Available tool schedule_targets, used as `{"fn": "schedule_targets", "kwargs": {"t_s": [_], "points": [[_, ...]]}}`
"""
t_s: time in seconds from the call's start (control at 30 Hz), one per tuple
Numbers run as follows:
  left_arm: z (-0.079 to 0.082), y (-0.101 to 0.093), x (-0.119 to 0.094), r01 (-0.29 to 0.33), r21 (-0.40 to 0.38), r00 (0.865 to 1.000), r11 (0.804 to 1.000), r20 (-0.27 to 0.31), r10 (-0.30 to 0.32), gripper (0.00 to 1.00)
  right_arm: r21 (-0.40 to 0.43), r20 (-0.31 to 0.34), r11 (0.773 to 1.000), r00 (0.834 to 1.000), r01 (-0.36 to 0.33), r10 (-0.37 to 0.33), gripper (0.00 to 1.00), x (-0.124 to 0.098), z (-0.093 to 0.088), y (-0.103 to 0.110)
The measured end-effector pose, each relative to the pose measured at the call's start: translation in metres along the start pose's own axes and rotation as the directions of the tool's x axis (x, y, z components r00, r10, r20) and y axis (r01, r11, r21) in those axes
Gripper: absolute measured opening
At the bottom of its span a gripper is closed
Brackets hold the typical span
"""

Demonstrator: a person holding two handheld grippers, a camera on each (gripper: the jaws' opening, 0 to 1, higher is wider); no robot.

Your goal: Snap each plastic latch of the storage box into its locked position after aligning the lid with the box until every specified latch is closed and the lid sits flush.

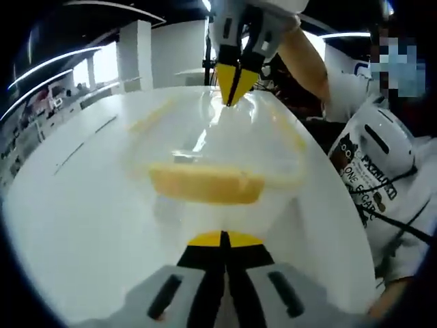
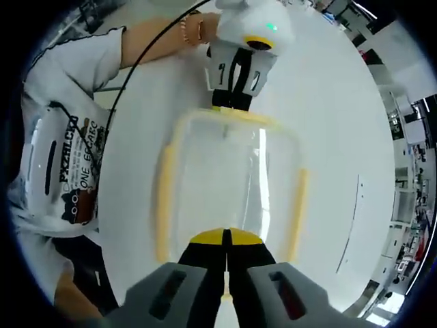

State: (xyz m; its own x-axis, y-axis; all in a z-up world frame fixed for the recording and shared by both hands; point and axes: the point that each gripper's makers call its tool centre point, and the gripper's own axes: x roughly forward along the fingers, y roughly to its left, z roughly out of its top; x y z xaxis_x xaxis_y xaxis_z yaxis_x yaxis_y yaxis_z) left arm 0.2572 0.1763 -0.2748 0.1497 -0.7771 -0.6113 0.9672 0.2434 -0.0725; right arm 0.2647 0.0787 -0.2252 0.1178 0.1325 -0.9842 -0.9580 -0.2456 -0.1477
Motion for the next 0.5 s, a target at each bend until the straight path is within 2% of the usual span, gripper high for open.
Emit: {"fn": "schedule_targets", "kwargs": {"t_s": [0.13,0.23,0.37,0.5], "points": [[0.000,0.004,0.001,0.006,-0.043,0.999,0.999,0.052,-0.004,0.00,0.030,0.021,0.999,1.000,-0.018,0.017,0.00,-0.004,0.001,-0.005],[-0.001,0.005,0.000,-0.005,-0.061,0.998,0.998,0.066,0.009,0.00,0.027,0.024,1.000,1.000,-0.010,0.010,0.00,-0.004,0.002,-0.005],[-0.007,0.024,-0.009,-0.063,-0.097,0.995,0.993,0.071,0.071,0.00,0.048,0.038,0.999,0.999,-0.018,0.016,0.00,-0.006,0.002,-0.009],[-0.006,0.039,-0.024,-0.127,-0.121,0.984,0.985,0.107,0.140,0.00,0.053,0.035,0.998,0.999,-0.026,0.025,0.00,-0.007,0.003,-0.010]]}}
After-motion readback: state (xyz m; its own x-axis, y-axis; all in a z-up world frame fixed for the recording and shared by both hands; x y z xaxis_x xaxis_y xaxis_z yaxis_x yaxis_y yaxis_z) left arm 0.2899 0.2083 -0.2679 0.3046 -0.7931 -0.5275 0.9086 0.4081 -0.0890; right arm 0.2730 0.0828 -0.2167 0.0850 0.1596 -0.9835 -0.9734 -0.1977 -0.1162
